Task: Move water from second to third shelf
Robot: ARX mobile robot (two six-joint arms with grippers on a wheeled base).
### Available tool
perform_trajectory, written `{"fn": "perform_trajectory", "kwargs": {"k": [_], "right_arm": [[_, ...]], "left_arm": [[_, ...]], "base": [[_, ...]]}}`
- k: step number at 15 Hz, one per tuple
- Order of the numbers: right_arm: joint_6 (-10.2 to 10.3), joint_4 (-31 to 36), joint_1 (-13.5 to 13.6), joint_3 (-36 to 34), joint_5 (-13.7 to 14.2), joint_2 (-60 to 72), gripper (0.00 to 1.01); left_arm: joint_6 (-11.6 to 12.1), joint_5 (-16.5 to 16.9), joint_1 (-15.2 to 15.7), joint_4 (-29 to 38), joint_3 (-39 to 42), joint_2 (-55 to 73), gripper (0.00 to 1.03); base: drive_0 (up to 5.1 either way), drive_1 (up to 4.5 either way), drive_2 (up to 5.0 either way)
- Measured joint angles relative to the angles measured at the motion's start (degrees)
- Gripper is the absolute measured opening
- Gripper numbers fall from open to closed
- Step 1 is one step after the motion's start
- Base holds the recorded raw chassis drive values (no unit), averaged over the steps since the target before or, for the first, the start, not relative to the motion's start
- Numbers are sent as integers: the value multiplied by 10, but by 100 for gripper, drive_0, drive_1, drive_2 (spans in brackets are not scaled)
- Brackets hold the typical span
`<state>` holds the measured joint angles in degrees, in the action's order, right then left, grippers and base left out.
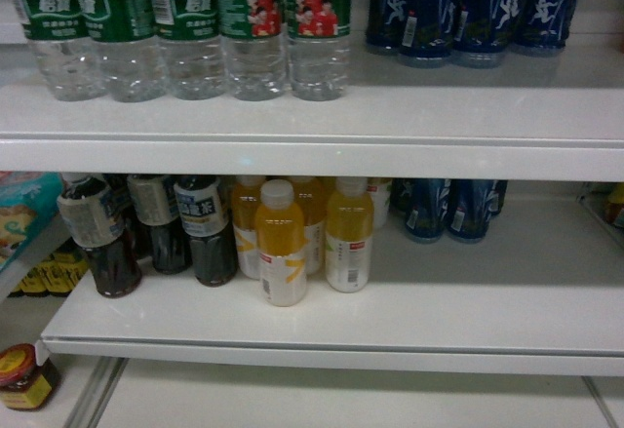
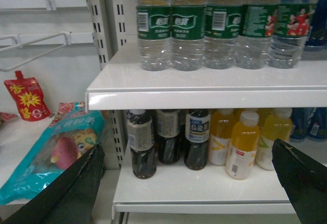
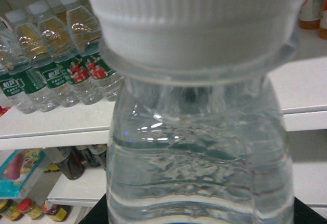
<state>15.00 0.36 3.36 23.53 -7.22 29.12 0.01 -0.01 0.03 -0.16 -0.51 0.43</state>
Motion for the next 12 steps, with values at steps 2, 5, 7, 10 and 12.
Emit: {"fn": "perform_trajectory", "kwargs": {"k": [2, 5, 7, 10, 12], "right_arm": [[0, -3, 0, 0, 0, 0, 42], [0, -3, 0, 0, 0, 0, 42], [0, -1, 0, 0, 0, -1, 42], [0, -2, 0, 0, 2, -2, 42], [0, -3, 0, 0, 0, 0, 42]], "left_arm": [[0, 0, 0, 0, 0, 0, 98], [0, 0, 0, -1, 0, 0, 98], [0, 0, 0, 0, 0, 0, 98], [0, 0, 0, 0, 0, 0, 98], [0, 0, 0, -1, 0, 0, 98]], "base": [[-508, 237, 237], [-494, 251, 251], [-488, 257, 257], [-488, 257, 257], [-493, 252, 252]]}}
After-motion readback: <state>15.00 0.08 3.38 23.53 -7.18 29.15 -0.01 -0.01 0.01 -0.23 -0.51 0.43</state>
